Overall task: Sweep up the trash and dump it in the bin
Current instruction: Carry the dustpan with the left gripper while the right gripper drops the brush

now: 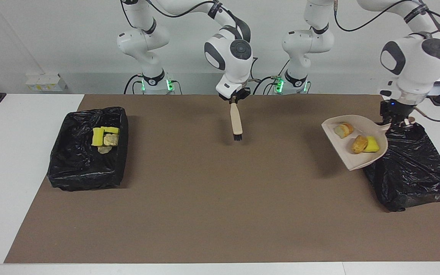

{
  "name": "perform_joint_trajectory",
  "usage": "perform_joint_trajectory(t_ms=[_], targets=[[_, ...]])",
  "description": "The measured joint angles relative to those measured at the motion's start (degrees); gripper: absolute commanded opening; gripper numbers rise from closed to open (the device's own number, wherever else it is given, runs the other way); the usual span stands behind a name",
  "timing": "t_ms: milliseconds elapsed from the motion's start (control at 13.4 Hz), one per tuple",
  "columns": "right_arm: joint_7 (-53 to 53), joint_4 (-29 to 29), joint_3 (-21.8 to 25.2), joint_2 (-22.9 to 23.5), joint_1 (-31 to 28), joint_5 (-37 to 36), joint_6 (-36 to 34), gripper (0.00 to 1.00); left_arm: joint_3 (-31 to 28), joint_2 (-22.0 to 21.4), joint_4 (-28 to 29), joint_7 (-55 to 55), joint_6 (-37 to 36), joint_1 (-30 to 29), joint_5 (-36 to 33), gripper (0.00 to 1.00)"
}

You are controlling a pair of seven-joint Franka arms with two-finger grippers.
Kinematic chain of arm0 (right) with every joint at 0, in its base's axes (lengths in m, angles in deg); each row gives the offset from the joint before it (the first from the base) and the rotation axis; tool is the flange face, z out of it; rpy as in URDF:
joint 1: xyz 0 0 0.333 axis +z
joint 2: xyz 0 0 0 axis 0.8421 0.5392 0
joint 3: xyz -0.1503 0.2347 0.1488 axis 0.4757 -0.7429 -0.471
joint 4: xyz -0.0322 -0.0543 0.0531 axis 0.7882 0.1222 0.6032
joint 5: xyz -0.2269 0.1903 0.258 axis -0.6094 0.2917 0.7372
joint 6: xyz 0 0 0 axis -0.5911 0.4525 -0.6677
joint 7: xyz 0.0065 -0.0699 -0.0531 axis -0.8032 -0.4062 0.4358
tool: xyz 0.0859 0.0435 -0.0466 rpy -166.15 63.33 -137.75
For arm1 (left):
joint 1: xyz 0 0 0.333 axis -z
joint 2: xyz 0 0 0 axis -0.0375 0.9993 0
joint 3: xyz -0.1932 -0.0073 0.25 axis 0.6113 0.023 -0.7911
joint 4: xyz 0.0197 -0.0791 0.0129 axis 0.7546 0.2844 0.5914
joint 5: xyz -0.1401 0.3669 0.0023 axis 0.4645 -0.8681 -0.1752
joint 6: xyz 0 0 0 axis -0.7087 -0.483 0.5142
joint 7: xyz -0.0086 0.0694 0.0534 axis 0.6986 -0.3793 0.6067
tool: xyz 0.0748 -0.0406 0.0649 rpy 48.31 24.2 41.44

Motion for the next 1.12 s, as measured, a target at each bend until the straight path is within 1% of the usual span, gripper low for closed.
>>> perform_joint_trajectory(t_ms=[149, 299, 374, 448, 523, 598, 672, 747, 971, 1121], targets=[[-3.0, 0.7, 0.0, 1.5, 3.4, 0.0, 2.2, 0.0, -4.7, 2.2, -4.9, 7.3, 1.8, -0.9, 0.1, 0.0], [-3.2, 1.7, 0.0, 2.9, 4.7, 0.0, 4.8, 0.0, -6.0, 5.8, -9.9, 14.0, 3.7, -2.4, 0.1, 0.0], [-3.2, 2.5, 0.0, 3.2, 4.8, 0.0, 6.2, 0.0, -6.1, 7.3, -11.2, 15.2, 4.9, -2.7, -0.6, 0.0], [-3.1, 3.5, 0.1, 3.3, 4.8, 0.0, 7.6, 0.0, -6.3, 8.8, -12.0, 15.5, 6.7, -2.7, -3.2, 0.0], [-3.1, 4.2, 0.2, 3.3, 4.7, 0.0, 8.8, 0.18, -6.5, 10.0, -12.3, 15.4, 9.0, -2.7, -6.5, 0.0], [-3.1, 4.6, 0.2, 3.2, 4.6, 0.0, 9.3, 0.23, -6.6, 11.1, -12.5, 14.5, 11.3, -2.8, -9.6, 0.0], [-3.1, 4.6, 0.3, 3.2, 4.5, 0.0, 9.4, 0.52, -6.7, 11.8, -12.6, 13.3, 12.3, -2.8, -12.0, 0.0], [-3.1, 4.5, 0.3, 3.1, 4.5, 0.0, 9.4, 1.0, -6.6, 12.4, -12.6, 12.2, 12.7, -2.8, -14.8, 0.0], [-3.1, 3.1, 0.7, 3.0, 4.4, -0.8, 7.3, 1.0, -6.2, 13.0, -12.6, 6.3, 12.6, -2.3, -25.8, 0.0], [-3.0, -0.3, 1.1, 2.6, 2.9, -1.2, 3.0, 1.0, -6.2, 13.0, -12.4, 2.7, 11.5, -2.1, -29.7, 0.0]])
